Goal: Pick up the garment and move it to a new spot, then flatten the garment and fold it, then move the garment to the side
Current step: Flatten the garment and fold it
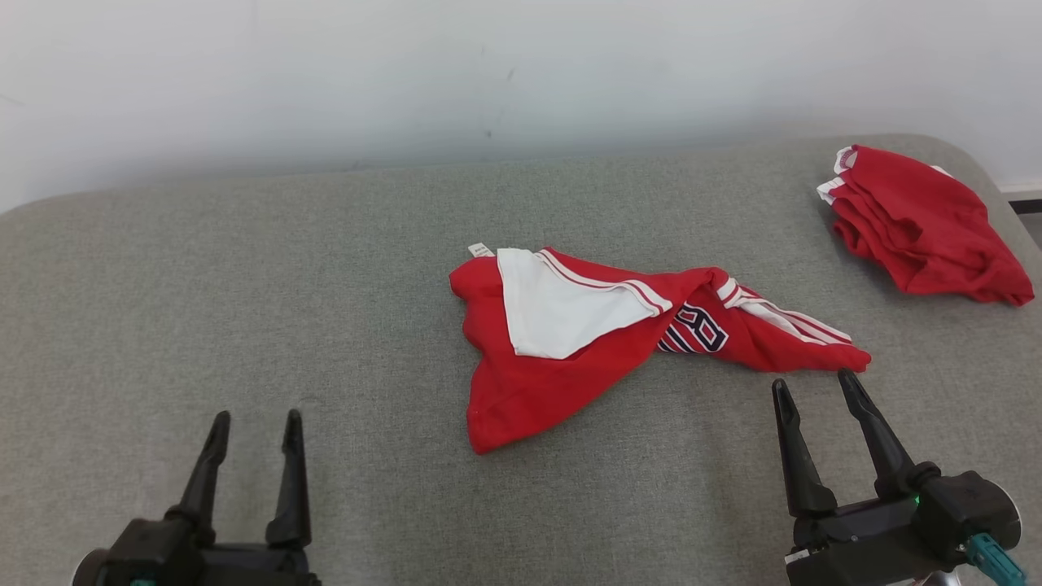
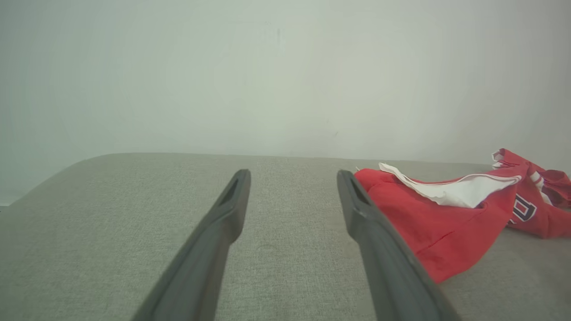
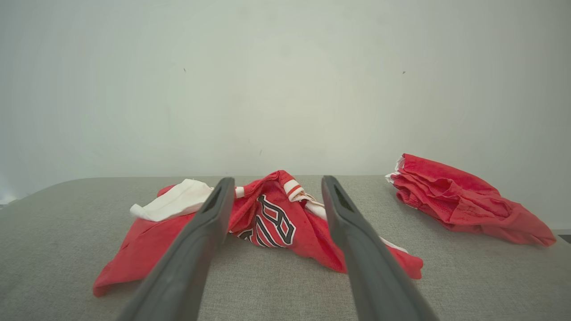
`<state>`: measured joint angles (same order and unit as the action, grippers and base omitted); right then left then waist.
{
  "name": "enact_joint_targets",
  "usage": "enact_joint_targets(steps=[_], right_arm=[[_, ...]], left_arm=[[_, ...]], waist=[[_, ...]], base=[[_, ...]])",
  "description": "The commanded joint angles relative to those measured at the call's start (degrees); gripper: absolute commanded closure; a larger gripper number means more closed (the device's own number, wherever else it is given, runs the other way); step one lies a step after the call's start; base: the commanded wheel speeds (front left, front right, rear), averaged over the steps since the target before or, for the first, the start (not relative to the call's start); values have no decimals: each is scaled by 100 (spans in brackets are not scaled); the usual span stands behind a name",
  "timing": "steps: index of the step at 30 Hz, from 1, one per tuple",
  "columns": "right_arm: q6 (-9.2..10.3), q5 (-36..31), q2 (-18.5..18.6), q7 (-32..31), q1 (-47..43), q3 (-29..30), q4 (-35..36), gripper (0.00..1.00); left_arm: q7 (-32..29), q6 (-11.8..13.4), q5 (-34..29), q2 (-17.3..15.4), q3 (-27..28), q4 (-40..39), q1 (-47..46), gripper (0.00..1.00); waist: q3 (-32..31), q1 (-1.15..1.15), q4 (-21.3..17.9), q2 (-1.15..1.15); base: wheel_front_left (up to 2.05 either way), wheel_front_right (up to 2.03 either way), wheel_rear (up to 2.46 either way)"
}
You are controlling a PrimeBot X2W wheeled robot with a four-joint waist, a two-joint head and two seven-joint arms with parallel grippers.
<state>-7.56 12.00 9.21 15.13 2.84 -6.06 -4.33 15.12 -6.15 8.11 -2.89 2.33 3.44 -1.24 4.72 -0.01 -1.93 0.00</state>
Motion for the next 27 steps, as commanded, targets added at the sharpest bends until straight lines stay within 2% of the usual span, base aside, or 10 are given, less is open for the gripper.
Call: enact_joint_targets(steps=[1, 7, 15, 20, 27], right_arm=[[18, -40, -16, -2, 8, 10, 25, 0], [18, -59, -18, -2, 130, -76, -40, 0], [18, -108, -123, -1, 328, -146, -196, 0], [18, -106, -200, -1, 323, -92, -287, 0], [18, -136, -260, -1, 296, -28, -313, 0]], left_arm=[[0, -31, -48, 1, -90, 74, -162, 0], [0, -93, 16, -3, -449, 530, -569, 0], [-1, -128, 137, -124, -1012, 1495, -1406, 0], [-7, -124, 319, -251, -1468, 2194, -1693, 0], [-117, -126, 615, -316, -1895, 2952, -1942, 0]], waist=[[28, 1, -20, 0], [150, 1, -106, 0], [414, 1, -513, 0], [518, 1, -770, 0], [590, 1, -912, 0]], base=[[0, 0, 0], [0, 0, 0], [0, 0, 0], [0, 0, 0], [0, 0, 0]])
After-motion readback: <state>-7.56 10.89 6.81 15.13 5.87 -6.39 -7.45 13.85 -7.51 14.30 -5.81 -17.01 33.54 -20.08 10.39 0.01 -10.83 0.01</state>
